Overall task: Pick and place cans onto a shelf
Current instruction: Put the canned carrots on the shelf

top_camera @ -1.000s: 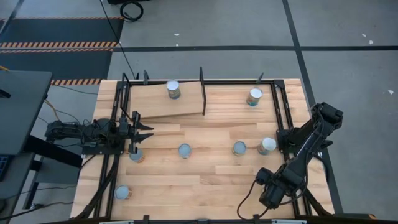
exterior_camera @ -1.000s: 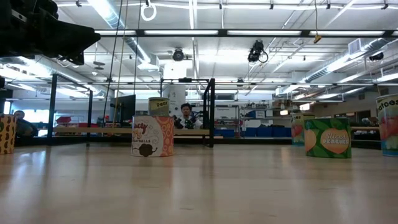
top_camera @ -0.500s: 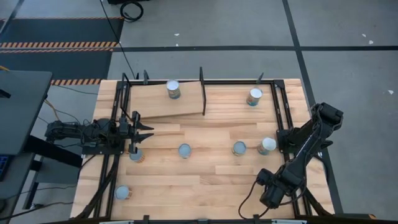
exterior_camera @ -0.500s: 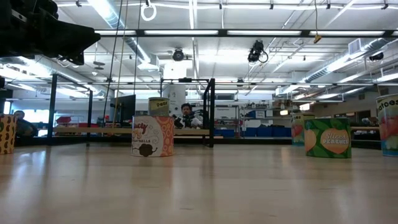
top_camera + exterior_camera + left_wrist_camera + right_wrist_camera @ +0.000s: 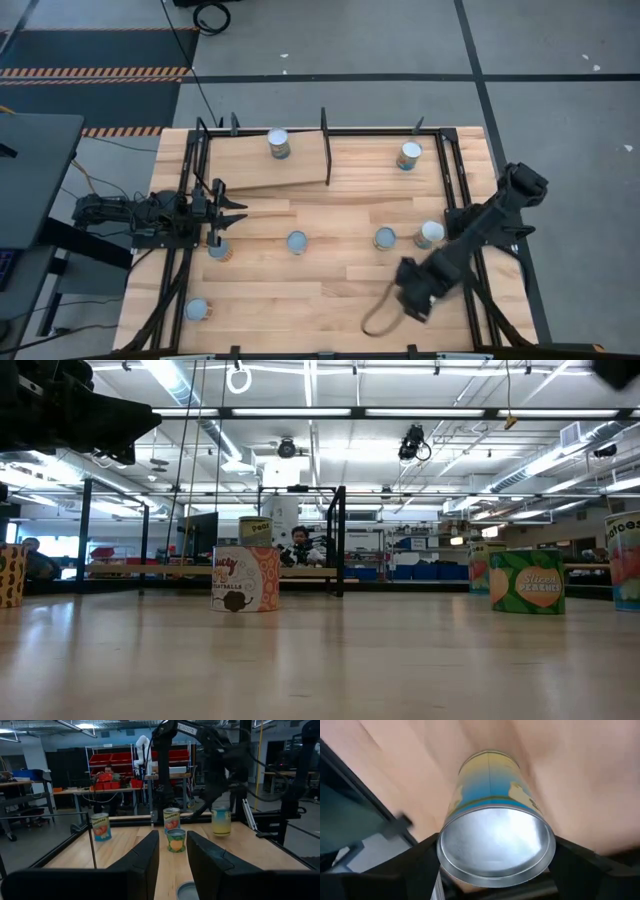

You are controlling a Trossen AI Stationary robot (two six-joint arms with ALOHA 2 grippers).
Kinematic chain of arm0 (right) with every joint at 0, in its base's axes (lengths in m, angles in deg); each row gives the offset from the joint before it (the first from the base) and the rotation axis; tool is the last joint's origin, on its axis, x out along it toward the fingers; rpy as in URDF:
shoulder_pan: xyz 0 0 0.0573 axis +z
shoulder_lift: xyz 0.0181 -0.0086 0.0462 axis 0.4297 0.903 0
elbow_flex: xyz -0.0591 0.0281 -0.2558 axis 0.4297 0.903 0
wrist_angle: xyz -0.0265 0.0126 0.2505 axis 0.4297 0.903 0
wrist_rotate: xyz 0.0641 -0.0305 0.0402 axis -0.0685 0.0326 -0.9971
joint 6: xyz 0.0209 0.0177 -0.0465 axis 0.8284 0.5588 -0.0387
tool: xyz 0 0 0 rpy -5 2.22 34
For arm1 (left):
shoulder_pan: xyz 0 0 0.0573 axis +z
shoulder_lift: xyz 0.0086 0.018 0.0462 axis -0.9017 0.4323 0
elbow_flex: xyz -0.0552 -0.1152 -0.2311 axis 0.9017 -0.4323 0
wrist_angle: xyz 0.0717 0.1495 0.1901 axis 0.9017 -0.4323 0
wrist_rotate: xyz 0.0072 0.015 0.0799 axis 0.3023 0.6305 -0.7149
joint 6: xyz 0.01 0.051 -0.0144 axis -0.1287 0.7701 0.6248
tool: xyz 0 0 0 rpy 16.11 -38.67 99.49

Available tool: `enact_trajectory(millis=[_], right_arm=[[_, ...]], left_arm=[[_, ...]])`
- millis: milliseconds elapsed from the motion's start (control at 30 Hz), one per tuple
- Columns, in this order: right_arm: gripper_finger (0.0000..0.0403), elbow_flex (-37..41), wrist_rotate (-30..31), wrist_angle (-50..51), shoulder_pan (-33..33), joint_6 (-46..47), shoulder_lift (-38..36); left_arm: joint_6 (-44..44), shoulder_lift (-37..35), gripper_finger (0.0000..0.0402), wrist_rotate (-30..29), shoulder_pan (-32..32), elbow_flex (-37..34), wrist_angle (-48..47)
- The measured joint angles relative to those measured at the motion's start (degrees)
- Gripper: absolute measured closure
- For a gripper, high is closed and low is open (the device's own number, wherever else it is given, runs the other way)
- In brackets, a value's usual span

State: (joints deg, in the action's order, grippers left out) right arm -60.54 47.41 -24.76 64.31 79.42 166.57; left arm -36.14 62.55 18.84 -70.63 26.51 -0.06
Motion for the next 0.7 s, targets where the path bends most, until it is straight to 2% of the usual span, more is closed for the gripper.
enact_trajectory(millis=[200, 433, 633, 700], right_arm=[[0.008, -10.5, 6.58, 5.68, -14.44, -23.85, 2.99], [0.008, -33.64, 16.28, 19.35, -26.73, -54.81, 19.71], [0.0073, -48.39, 25.22, 19.06, -34.33, -71.98, 30.37], [0.0074, -52.84, 26.27, 17.25, -36.16, -76.06, 33.71]], left_arm=[[-0.02, 0.02, 0.0296, 0.0, 0.0, 0.0, 0.0], [-0.04, 0.02, 0.0296, 0.0, 0.0, -0.01, 0.0], [-0.04, 0.01, 0.0296, -0.02, 0.0, 0.0, 0.0], [-0.04, 0.02, 0.0296, -0.02, 0.0, -0.02, 0.0]])
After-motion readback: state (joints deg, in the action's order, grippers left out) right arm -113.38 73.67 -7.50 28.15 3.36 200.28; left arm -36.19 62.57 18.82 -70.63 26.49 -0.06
